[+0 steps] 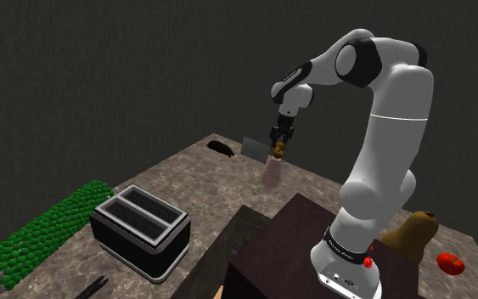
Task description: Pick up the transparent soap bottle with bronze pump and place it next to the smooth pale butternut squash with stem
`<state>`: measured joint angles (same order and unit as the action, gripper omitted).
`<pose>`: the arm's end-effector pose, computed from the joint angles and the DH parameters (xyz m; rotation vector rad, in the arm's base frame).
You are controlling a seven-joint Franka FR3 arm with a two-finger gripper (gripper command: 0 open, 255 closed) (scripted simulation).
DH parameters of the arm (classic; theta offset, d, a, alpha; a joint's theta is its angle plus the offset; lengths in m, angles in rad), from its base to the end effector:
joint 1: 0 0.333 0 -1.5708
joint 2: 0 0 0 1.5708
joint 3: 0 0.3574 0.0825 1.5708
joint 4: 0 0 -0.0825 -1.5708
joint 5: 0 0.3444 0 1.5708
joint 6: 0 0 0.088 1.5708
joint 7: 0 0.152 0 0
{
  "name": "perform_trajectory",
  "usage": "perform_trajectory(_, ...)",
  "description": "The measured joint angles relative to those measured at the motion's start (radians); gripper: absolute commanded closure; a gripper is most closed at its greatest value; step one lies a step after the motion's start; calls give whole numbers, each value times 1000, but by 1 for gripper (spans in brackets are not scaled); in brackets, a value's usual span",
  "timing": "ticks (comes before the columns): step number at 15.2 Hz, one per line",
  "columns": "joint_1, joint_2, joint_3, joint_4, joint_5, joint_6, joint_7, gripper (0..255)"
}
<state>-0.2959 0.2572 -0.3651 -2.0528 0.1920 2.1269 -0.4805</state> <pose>0.4399 -0.3149 0.3296 -2.9662 0.4359 0.1527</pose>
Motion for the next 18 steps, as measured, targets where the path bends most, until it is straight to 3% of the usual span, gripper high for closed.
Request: perform_trajectory(18, 11, -120, -15, 103, -63, -210, 53, 255)
